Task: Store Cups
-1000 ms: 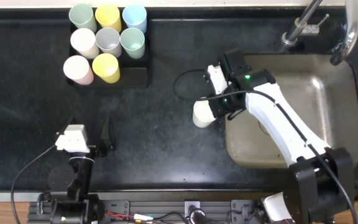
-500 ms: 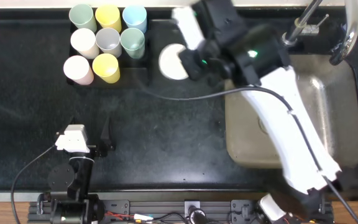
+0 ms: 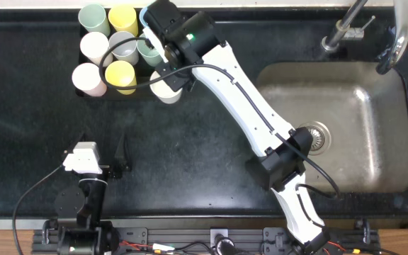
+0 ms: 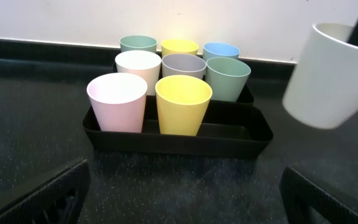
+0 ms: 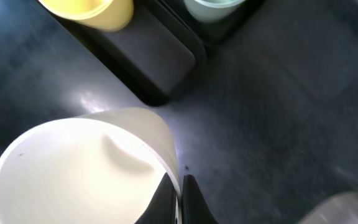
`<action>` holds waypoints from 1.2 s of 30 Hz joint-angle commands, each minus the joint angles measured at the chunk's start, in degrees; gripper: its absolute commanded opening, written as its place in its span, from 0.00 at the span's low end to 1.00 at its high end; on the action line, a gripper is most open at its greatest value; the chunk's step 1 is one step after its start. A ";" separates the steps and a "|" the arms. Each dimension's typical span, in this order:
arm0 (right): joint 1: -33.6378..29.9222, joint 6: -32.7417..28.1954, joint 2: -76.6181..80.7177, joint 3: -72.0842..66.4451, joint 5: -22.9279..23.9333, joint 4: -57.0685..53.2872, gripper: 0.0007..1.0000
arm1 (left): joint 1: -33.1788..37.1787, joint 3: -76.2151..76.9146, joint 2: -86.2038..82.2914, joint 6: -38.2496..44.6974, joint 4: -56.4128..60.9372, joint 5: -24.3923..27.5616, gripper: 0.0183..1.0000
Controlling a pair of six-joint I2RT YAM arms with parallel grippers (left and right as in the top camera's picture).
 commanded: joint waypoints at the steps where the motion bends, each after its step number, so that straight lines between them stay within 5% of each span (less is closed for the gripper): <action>1: 0.11 1.95 -0.98 2.23 -6.12 2.93 0.04 | -0.22 -0.13 -0.68 1.03 -0.13 -0.72 1.00; 36: -1.79 0.76 7.48 2.16 -4.28 12.68 0.04 | -0.22 -0.13 -0.68 1.03 -0.15 -0.72 1.00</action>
